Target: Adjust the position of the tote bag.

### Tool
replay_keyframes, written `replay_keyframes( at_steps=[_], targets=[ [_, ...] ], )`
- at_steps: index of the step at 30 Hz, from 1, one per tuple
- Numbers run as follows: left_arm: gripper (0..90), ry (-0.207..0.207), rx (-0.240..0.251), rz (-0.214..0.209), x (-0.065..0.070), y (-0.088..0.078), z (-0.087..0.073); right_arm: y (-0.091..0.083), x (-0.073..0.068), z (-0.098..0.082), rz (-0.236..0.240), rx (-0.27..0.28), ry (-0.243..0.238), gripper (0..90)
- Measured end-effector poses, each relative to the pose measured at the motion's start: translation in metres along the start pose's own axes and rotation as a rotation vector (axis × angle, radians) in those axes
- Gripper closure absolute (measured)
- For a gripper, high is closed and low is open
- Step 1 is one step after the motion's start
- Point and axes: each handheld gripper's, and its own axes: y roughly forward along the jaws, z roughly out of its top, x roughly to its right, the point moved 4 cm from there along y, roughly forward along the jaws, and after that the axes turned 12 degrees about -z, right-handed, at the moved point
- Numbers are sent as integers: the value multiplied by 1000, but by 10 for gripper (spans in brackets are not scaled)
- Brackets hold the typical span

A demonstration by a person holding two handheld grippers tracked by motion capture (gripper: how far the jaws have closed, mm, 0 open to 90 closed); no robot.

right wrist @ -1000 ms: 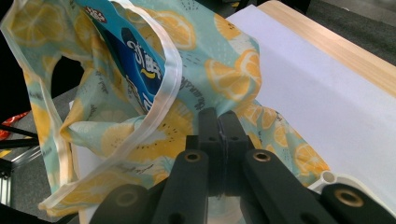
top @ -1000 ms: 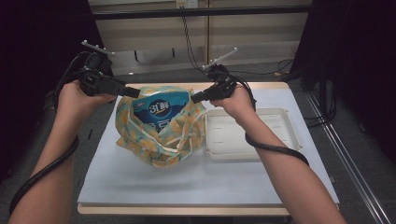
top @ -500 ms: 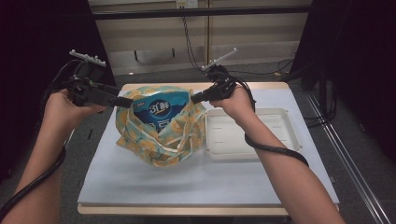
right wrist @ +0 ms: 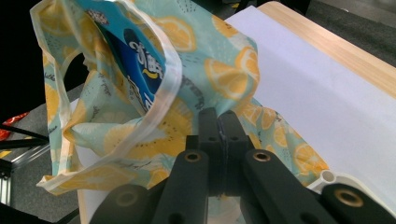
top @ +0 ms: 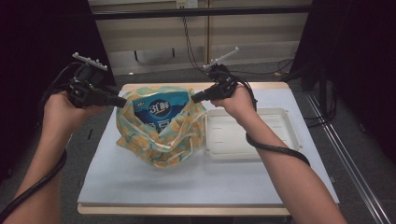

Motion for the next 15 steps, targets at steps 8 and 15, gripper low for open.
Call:
replay_keyframes(
  at_steps=[8,15],
  targets=[
    [900,20,46,40,4,-8,34,-2,2,-1,3,-3,2,899],
    [900,-9,82,94,-13,-4,51,-3,9,-4,1,-4,7,899]
  ],
)
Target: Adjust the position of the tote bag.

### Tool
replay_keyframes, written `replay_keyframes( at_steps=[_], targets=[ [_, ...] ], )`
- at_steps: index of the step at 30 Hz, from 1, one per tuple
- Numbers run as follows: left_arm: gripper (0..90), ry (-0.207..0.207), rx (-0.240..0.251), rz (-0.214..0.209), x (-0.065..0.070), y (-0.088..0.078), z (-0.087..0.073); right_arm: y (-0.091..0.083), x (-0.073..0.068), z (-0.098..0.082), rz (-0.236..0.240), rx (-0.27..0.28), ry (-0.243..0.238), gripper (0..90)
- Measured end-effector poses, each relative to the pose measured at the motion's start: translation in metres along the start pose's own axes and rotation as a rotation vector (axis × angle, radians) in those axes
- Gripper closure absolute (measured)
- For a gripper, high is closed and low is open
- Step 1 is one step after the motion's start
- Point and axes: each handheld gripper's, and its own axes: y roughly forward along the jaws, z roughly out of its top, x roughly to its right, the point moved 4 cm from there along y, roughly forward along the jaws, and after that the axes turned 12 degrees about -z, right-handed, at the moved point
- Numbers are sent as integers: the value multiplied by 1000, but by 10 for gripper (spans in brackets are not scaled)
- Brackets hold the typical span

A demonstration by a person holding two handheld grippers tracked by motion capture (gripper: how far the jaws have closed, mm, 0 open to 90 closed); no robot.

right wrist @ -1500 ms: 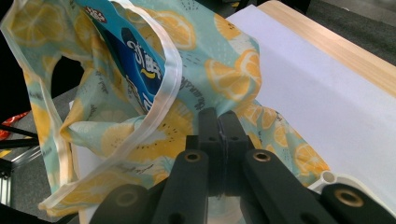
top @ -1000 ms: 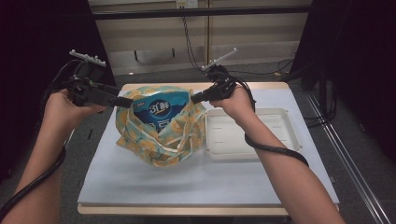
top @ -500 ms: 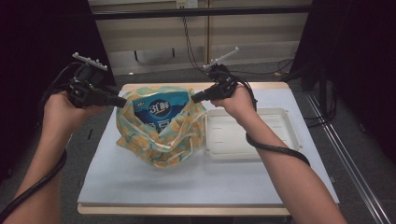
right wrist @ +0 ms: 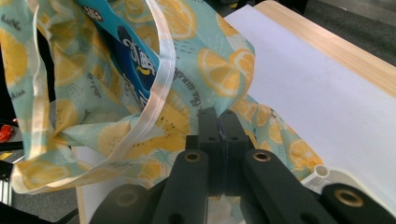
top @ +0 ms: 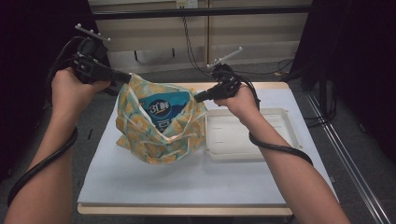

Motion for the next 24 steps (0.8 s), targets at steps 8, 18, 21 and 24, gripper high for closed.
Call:
replay_keyframes(
  at_steps=[8,18,21,24],
  targets=[
    [900,-67,-37,14,-25,27,-8,2,1,-5,7,-18,-5,898],
    [900,-93,-80,-7,-32,49,-21,1,4,-12,-8,-32,-12,812],
    [900,-103,-84,-10,-32,52,-24,-3,4,-11,-14,-12,-17,762],
    [900,-109,-87,-15,-33,54,-26,-7,0,-9,-13,-11,-37,733]
  ],
)
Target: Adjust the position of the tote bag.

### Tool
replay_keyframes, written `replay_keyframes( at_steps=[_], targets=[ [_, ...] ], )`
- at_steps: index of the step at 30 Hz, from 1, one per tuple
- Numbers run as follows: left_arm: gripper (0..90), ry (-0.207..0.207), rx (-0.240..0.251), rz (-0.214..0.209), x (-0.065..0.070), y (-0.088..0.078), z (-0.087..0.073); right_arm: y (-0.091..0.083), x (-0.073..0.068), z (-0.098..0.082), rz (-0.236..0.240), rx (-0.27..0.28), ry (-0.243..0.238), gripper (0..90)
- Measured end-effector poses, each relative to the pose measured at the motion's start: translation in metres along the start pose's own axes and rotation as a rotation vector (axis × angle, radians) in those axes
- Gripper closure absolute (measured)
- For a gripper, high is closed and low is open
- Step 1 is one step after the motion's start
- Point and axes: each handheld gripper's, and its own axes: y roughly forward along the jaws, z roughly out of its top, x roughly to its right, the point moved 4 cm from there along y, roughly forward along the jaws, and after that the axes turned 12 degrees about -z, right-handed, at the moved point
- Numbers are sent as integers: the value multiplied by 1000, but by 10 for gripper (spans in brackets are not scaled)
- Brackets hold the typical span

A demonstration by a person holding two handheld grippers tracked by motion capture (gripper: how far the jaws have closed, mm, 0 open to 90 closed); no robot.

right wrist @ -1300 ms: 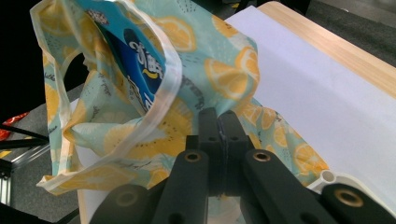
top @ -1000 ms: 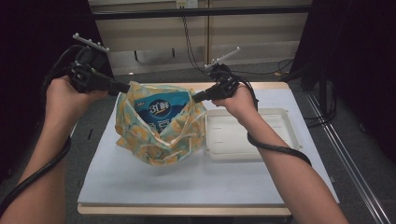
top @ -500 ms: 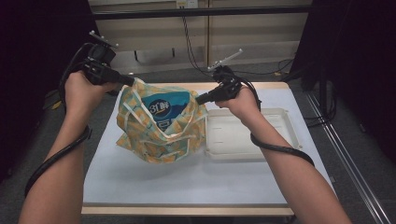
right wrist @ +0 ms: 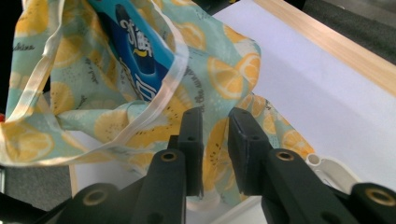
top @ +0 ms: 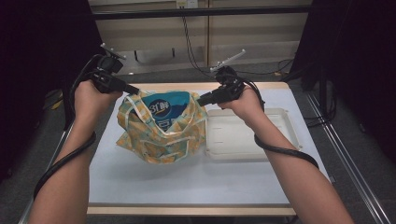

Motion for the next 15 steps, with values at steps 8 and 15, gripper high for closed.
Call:
replay_keyframes(
  at_steps=[8,15],
  targets=[
    [900,-17,-2,-1,-1,4,-4,-13,-12,10,5,25,-57,661],
    [900,-11,-9,-4,-1,2,-6,-13,-24,13,13,19,-101,515]
  ],
)
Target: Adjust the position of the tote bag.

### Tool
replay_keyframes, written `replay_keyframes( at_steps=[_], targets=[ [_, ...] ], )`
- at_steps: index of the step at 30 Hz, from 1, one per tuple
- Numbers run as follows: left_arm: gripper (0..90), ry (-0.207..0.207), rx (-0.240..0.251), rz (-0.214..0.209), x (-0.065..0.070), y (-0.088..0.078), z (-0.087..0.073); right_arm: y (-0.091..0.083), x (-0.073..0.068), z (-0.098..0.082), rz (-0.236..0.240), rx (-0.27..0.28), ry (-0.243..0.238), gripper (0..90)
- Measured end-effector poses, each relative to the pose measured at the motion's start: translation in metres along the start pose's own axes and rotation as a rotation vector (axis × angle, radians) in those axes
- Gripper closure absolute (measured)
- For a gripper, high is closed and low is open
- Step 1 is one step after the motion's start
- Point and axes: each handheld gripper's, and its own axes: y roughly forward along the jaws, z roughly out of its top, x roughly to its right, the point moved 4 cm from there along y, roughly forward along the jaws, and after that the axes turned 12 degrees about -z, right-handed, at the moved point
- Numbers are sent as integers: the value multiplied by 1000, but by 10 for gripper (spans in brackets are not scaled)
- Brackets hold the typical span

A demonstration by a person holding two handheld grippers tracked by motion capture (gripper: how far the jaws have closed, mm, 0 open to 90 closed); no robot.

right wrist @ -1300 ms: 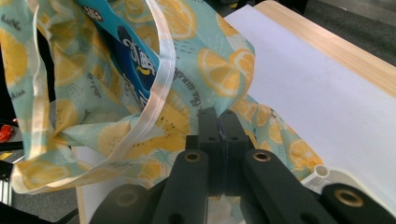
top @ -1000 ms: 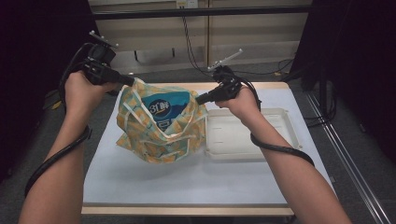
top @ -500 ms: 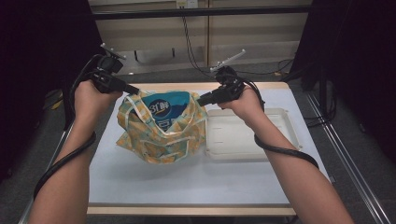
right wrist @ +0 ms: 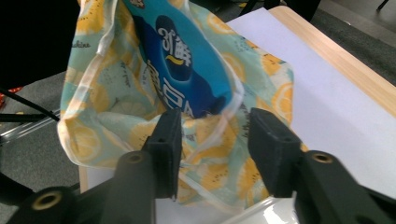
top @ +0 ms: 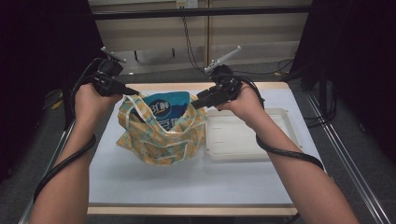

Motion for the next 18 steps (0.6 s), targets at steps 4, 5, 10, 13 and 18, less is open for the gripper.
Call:
replay_keyframes(
  at_steps=[4,5,10,13,18],
  targets=[
    [900,3,3,4,1,-1,0,0,-9,4,14,-7,-21,480],
    [900,3,4,4,1,-1,0,0,-11,5,14,-5,-28,470],
    [900,0,6,1,1,-1,-1,-1,-24,10,44,-5,-50,416],
    [900,7,-1,-1,0,-1,-2,2,-31,11,65,-12,-65,395],
    [900,-9,9,-2,0,-1,-3,8,-40,11,90,-32,-74,328]
  ],
)
